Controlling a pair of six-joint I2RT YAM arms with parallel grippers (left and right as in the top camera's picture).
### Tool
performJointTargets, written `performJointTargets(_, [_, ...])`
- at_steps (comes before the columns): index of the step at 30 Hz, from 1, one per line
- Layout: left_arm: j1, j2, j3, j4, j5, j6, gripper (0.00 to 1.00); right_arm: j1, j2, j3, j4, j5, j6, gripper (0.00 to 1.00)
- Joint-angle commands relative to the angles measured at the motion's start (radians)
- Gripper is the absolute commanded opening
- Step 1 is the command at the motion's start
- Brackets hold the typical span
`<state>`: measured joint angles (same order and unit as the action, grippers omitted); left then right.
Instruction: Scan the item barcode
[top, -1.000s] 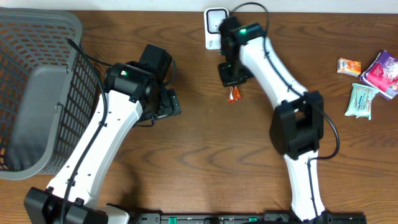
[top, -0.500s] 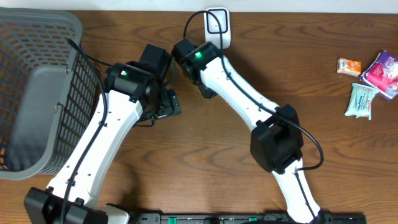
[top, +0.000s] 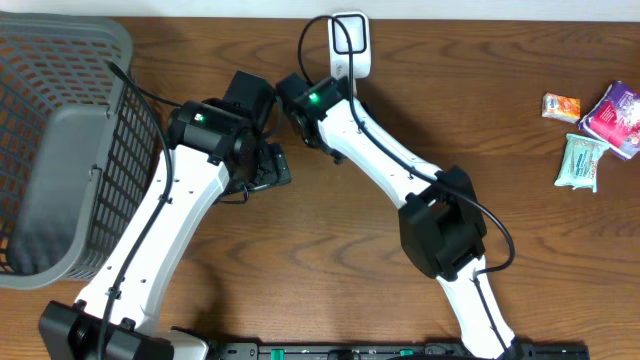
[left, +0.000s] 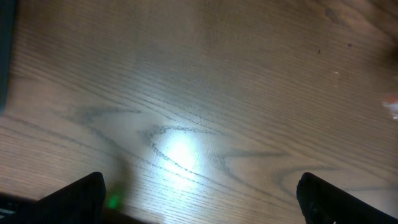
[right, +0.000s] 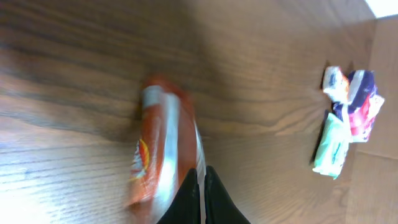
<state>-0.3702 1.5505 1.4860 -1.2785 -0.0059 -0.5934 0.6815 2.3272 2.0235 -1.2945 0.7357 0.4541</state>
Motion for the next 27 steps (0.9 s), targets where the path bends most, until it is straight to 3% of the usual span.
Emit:
performJointTargets(1, [0.001, 0.005, 0.0, -0.004, -0.006, 0.016, 0.98, -0.01, 0.015, -0.096, 0.048, -0.007, 0.028, 0.01])
performJointTargets(8, [0.001, 0.005, 0.0, -0.004, -0.006, 0.016, 0.98, -0.018, 0.007, -0.134, 0.119, -0.181, 0.027, 0.01])
performJointTargets(11, [0.001, 0.005, 0.0, -0.004, -0.006, 0.017, 0.98, -0.039, -0.008, -0.076, 0.068, -0.19, 0.027, 0.16])
performJointTargets(13, [0.001, 0.005, 0.0, -0.004, -0.006, 0.017, 0.98, -0.065, -0.013, -0.011, 0.014, -0.247, 0.019, 0.31])
performJointTargets(15, [0.001, 0.005, 0.0, -0.004, -0.006, 0.016, 0.98, -0.093, -0.013, 0.04, -0.03, -0.325, 0.002, 0.36])
performJointTargets(16, [0.001, 0.005, 0.0, -0.004, -0.006, 0.016, 0.98, -0.106, -0.013, 0.051, -0.039, -0.365, 0.001, 0.43])
performJointTargets(18, [0.001, 0.005, 0.0, -0.004, -0.006, 0.017, 0.98, -0.143, -0.013, 0.06, -0.045, -0.496, -0.009, 0.7])
performJointTargets(19, [0.001, 0.005, 0.0, -0.004, -0.006, 0.017, 0.98, -0.163, -0.013, 0.06, -0.043, -0.57, -0.026, 0.74])
performJointTargets(22, [0.001, 0.005, 0.0, -0.004, -0.006, 0.017, 0.98, -0.229, -0.008, 0.048, -0.032, -0.786, -0.062, 0.75])
performJointTargets(27, [0.001, 0.005, 0.0, -0.004, -0.006, 0.017, 0.98, -0.263, -0.008, 0.01, 0.056, -0.833, -0.024, 0.51])
